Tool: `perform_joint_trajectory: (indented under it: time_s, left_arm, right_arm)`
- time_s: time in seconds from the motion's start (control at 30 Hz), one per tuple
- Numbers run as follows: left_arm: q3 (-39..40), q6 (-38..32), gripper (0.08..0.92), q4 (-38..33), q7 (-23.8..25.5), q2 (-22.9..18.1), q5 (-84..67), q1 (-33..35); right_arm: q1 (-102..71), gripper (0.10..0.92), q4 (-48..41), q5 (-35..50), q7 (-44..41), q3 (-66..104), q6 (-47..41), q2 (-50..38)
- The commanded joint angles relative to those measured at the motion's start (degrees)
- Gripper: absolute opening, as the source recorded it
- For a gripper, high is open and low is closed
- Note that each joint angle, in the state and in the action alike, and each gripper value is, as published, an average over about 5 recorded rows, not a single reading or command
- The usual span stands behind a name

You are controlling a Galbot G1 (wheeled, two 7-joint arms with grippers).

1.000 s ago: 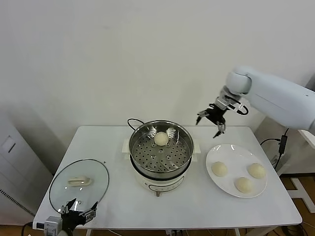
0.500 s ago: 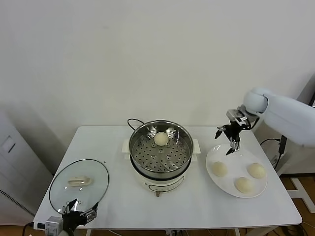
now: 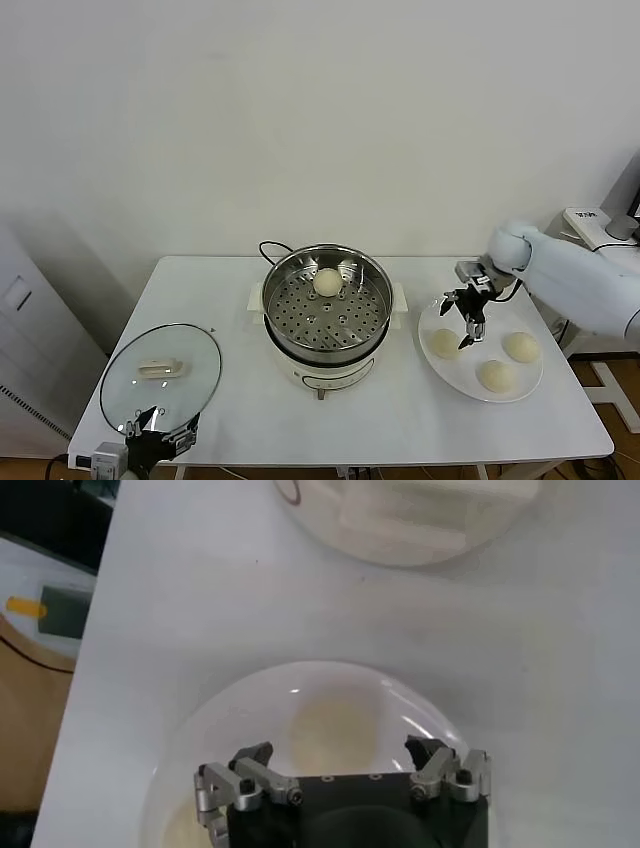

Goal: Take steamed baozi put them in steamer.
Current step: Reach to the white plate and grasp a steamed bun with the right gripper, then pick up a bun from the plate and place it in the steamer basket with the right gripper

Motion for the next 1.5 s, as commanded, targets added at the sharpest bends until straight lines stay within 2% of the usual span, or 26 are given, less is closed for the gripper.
perform_joint_trajectory:
  time_s: [0.03, 0.43, 0.77, 0.87, 1.03, 1.23, 1.5]
  left_arm:
    - [0.0, -0.1, 0.823, 0.1, 0.0, -0.1, 0.0, 0.2]
    - [-0.1, -0.4, 0.823, 0.0, 0.1, -0.1, 0.1, 0.8]
    - [-0.1, -0.6, 0.823, -0.1, 0.0, -0.3, 0.4, 1.1]
    - [-0.1, -0.6, 0.823, -0.2, 0.0, -0.3, 0.4, 1.3]
    - [-0.2, -0.6, 0.823, -0.2, 0.0, -0.4, 0.4, 1.4]
    - [-0.3, -0.4, 0.823, -0.4, 0.0, -0.7, 0.5, 1.4]
    - [-0.5, -0.4, 0.823, -0.6, -0.1, -0.6, 0.5, 1.5]
  right_arm:
    - [-4.7, 0.823, -2.1, -2.9, 0.9, 4.2, -0.3, 0.8]
    - [-7.1, 0.811, -4.9, -6.2, 1.7, 7.8, 0.2, 2.4]
    - [-7.9, 0.585, -5.9, -7.0, 2.1, 9.6, 0.0, 3.3]
    - [-7.7, 0.553, -5.3, -6.8, 1.7, 9.5, -0.1, 3.1]
    - [-5.5, 0.543, -2.9, -4.9, 0.8, 7.2, -0.8, 1.7]
    - [2.9, 0.543, 2.7, 1.9, -0.4, -1.1, -3.4, -1.8]
    - [25.3, 0.543, 12.6, 19.7, -2.1, -19.7, -9.3, -4.7]
